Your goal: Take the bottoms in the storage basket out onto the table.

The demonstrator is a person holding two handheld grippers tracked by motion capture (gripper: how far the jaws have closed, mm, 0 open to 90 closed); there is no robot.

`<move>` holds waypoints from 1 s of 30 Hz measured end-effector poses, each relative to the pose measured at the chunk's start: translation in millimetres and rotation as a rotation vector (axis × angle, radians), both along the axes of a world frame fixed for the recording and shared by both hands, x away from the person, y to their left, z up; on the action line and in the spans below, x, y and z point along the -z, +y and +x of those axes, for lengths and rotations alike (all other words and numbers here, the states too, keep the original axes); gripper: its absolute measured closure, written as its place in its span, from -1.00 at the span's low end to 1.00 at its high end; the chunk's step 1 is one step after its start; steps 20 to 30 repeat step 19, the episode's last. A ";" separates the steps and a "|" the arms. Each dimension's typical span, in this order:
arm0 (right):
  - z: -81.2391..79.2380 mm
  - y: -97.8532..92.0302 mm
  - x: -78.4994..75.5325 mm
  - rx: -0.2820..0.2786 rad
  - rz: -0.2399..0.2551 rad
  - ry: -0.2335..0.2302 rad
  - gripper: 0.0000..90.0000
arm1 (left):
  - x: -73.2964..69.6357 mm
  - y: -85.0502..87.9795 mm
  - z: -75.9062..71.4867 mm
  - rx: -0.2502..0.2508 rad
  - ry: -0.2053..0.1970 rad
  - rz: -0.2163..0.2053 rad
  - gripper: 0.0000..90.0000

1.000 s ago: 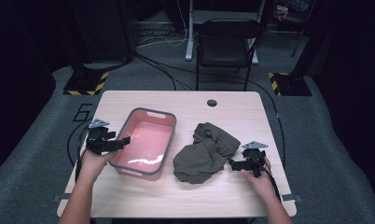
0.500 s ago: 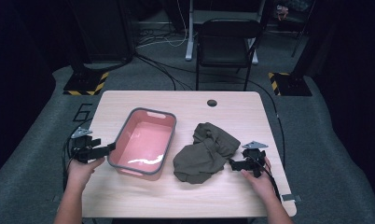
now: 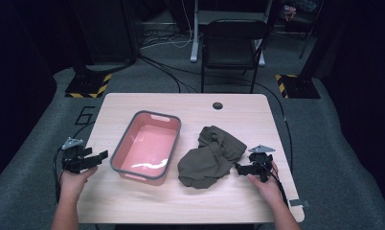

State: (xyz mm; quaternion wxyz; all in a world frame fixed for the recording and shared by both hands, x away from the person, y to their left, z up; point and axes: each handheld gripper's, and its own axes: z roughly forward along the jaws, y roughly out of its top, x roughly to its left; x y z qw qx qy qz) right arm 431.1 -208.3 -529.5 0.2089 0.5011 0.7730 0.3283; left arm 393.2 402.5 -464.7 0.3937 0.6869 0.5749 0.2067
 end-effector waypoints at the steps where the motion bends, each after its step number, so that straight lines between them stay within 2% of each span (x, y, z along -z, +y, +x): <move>1: 0.0 0.0 0.0 0.000 0.000 0.000 -1.00 | 1.8 0.9 0.1 -0.001 0.000 -0.005 -0.44; 10: 0.0 0.0 0.0 0.000 0.000 0.000 -1.00 | 13.3 4.5 0.7 -0.014 0.026 -0.007 -0.45; 30: 0.0 0.0 0.0 0.000 0.000 0.000 -1.00 | 15.8 6.8 2.0 -0.017 0.040 -0.004 -0.43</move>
